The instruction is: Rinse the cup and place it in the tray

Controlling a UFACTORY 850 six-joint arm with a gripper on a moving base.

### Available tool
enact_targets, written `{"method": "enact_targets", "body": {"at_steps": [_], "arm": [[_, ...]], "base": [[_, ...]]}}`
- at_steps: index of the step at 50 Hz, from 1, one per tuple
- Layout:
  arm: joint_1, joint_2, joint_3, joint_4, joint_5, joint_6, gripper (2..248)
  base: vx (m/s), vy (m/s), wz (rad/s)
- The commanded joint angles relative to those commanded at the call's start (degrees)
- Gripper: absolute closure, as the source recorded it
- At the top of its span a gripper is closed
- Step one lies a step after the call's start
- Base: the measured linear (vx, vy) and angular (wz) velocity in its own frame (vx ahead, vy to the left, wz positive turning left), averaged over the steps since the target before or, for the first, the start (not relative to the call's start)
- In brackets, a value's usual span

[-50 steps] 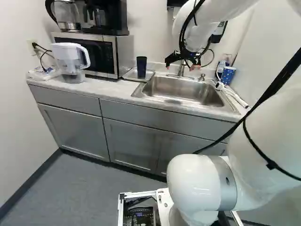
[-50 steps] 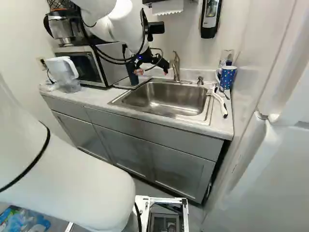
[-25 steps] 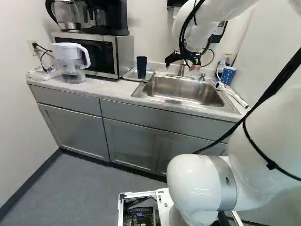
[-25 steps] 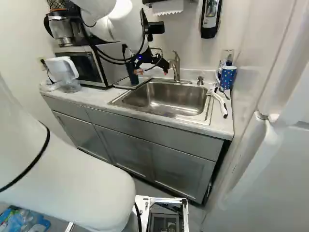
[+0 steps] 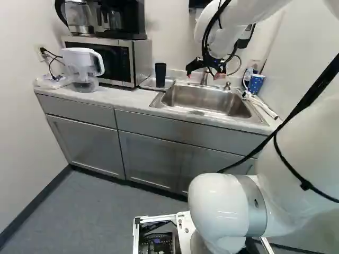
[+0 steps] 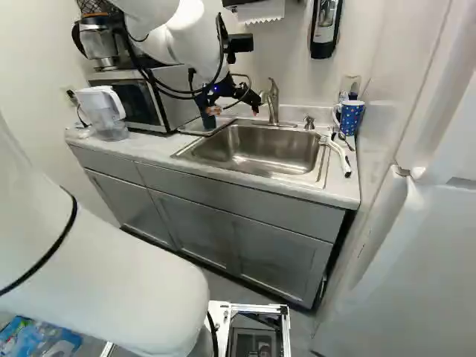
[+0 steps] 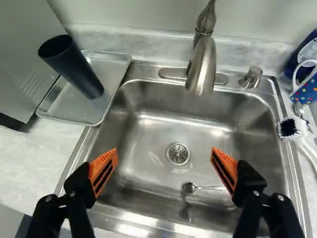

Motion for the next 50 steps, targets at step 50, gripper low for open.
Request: {"method": "enact_targets", "body": {"at_steps": [50], "arm": [[0.0, 0.0, 0.0, 0.0, 0.0, 0.0, 3]], "base": [[-0.124, 0.011, -0.003]]}}
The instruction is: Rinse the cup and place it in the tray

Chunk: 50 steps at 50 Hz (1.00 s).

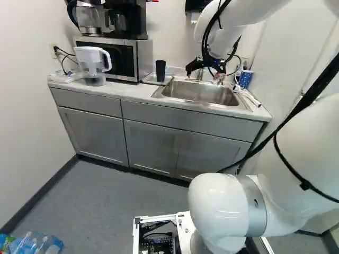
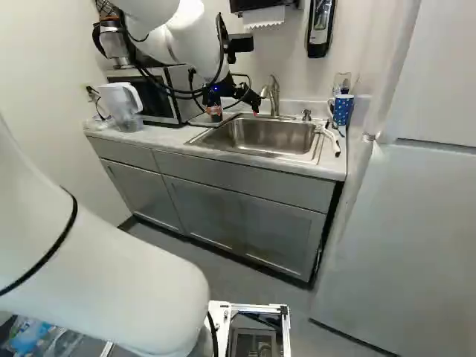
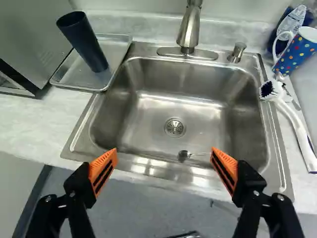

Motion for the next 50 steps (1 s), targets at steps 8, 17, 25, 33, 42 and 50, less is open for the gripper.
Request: {"method": "enact_targets", "body": {"at_steps": [8, 17, 25, 33, 42, 50], "arm": [[0.0, 0.0, 0.0, 0.0, 0.0, 0.0, 3], [0.0, 0.0, 0.0, 0.0, 0.0, 0.0, 3], [0.0, 0.0, 0.0, 0.0, 0.0, 0.0, 3], [0.0, 0.0, 0.0, 0.0, 0.0, 0.0, 3], [0.0, 0.0, 0.0, 0.0, 0.0, 0.0, 3], [0.0, 0.0, 0.0, 0.0, 0.0, 0.0, 3]], "base": [[-0.118, -0.003, 0.002], [-0.111, -0.001, 0.003], [-0.11, -0.003, 0.004], [-0.117, -0.001, 0.005], [-0.119, -0.001, 0.006], [-0.119, 0.0, 0.011]]}}
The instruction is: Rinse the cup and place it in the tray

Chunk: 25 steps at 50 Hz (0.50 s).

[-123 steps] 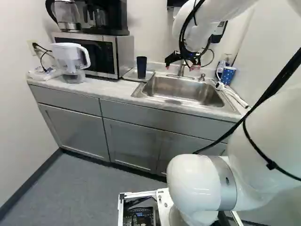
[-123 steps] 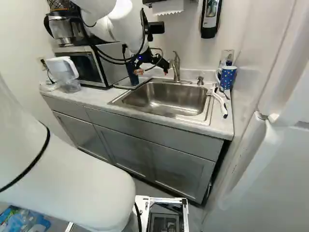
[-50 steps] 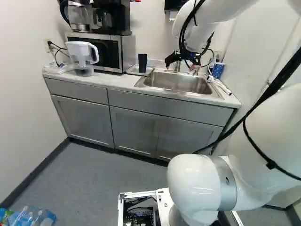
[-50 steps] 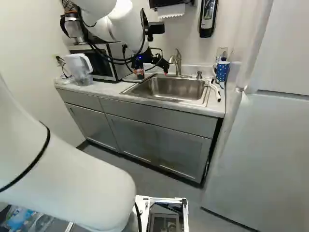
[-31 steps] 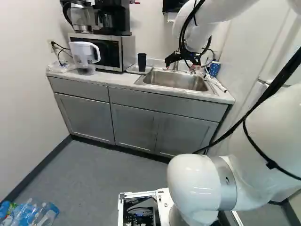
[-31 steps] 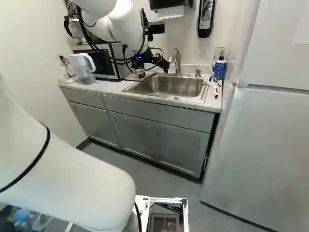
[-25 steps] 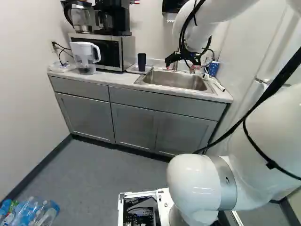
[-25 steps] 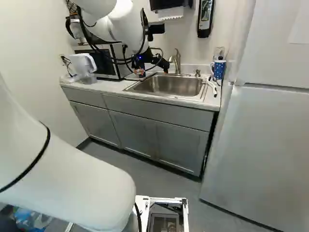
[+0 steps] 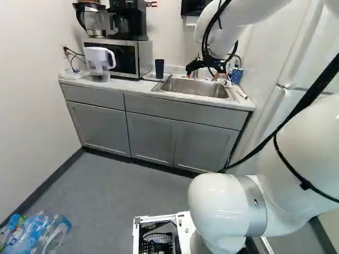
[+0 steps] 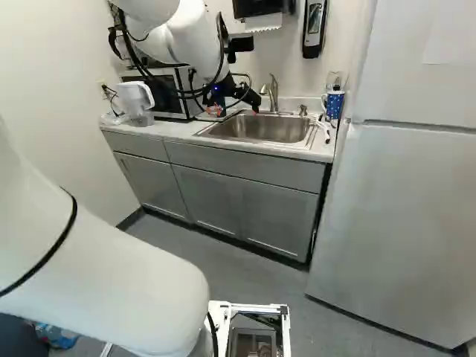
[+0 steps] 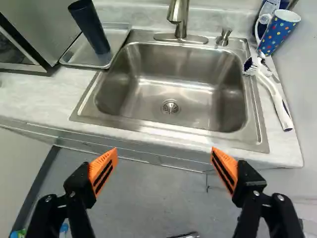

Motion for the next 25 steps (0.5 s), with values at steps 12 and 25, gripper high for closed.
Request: {"method": "enact_targets", "body": {"at_steps": [12, 25], "arm": [[0.0, 0.0, 0.0, 0.0, 0.0, 0.0, 3], [0.0, 0.0, 0.0, 0.0, 0.0, 0.0, 3]], "base": [[-0.123, 0.0, 0.012], [-0.121, -0.001, 0.014]]}}
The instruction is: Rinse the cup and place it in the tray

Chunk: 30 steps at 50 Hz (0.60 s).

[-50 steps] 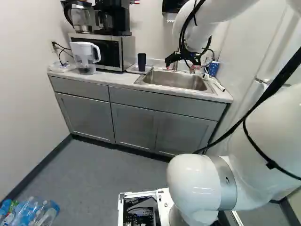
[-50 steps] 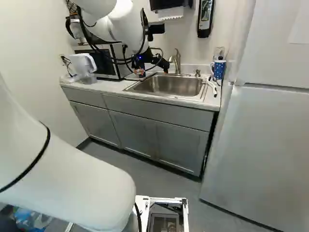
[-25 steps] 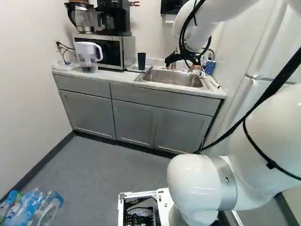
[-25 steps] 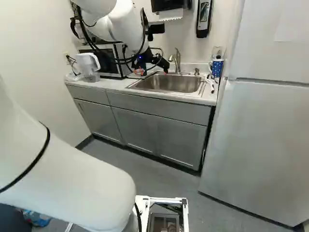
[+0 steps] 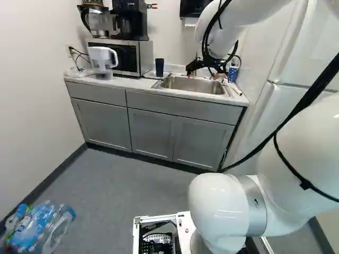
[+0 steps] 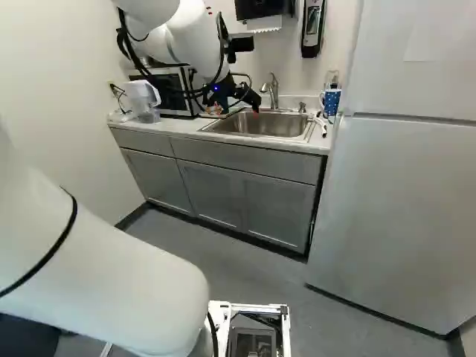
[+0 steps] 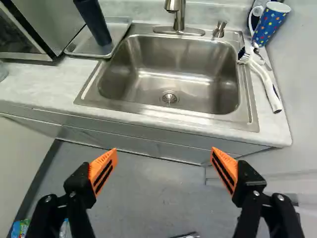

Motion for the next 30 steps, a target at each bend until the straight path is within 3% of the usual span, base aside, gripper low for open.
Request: {"method": "enact_targets", "body": {"at_steps": [16, 30], "arm": [[0.0, 0.0, 0.0, 0.0, 0.0, 0.0, 3], [0.0, 0.0, 0.0, 0.0, 0.0, 0.0, 3]], "base": [[-0.11, 0.003, 0.016], [-0.006, 0.0, 0.0]]}}
